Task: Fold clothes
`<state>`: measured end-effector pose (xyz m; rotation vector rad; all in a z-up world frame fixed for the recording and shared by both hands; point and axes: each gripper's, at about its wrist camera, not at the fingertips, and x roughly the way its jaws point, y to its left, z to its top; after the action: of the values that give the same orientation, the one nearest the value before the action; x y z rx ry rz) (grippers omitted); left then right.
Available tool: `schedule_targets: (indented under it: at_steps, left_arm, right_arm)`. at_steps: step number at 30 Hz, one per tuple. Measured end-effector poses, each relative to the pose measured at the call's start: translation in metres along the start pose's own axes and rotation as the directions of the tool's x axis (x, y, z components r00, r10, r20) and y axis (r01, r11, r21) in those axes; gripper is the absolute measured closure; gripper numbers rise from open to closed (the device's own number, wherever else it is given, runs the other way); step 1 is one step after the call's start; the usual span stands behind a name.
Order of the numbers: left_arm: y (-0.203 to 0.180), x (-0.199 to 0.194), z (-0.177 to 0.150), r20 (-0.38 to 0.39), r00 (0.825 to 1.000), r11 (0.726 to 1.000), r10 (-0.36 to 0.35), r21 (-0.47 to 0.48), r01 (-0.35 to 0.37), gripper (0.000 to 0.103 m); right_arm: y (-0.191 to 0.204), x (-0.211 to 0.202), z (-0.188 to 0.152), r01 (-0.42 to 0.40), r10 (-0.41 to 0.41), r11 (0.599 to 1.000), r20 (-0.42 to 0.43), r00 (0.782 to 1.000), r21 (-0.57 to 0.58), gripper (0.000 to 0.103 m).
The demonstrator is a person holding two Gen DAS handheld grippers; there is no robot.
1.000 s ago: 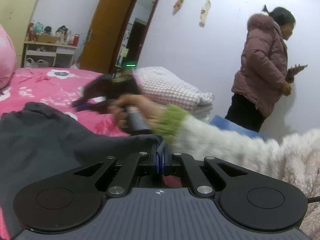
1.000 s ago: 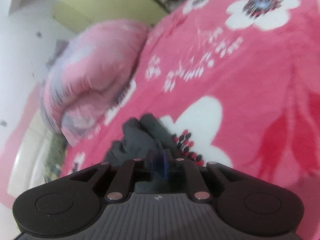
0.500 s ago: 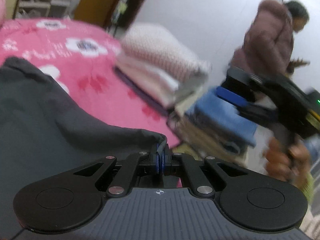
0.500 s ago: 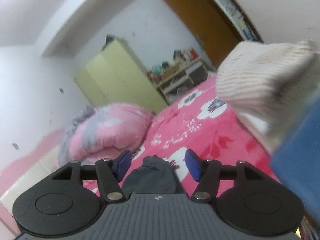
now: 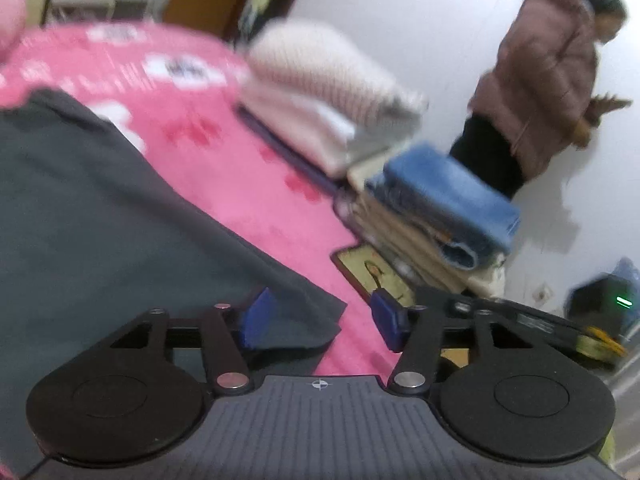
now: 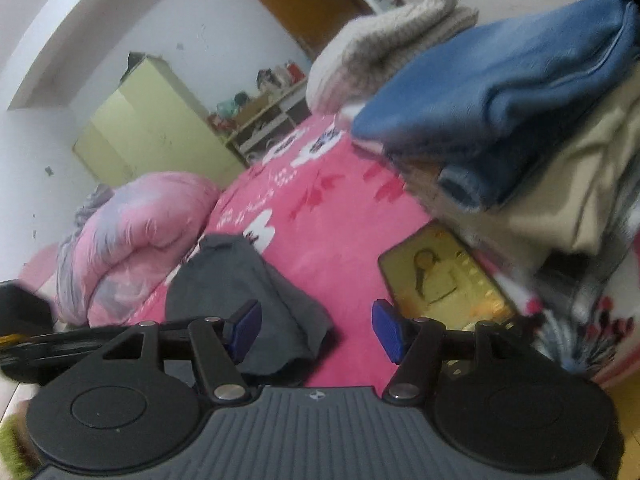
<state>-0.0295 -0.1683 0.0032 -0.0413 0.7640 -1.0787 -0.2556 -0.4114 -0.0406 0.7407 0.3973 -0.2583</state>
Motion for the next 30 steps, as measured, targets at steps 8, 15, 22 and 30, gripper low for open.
schedule_targets:
  at_steps: [8,15,22,30]
  left_arm:
    - [0.019,-0.106,-0.058,0.104,0.944,0.95,0.313,-0.036,-0.311,0.044]
    - [0.025,-0.096,-0.094,0.086,0.925,0.925,0.37,-0.122,-0.359,0.044]
    - [0.037,-0.102,-0.104,0.078,0.932,0.927,0.354,-0.158,-0.339,0.044]
    - [0.038,-0.149,-0.061,0.165,0.837,0.846,0.521,0.025,-0.532,0.044]
  right_arm:
    - [0.023,0.037,-0.015,-0.011,-0.001,0.99,-0.082,0.997,-0.144,0.049]
    - [0.03,0.051,-0.021,-0.001,-0.024,0.986,-0.151,0.988,-0.165,0.063]
    - [0.015,0.061,-0.002,-0.04,0.036,0.999,-0.222,0.974,-0.011,0.064]
    - [0.016,0.093,0.018,-0.041,0.044,0.999,-0.321,0.946,0.016,0.064]
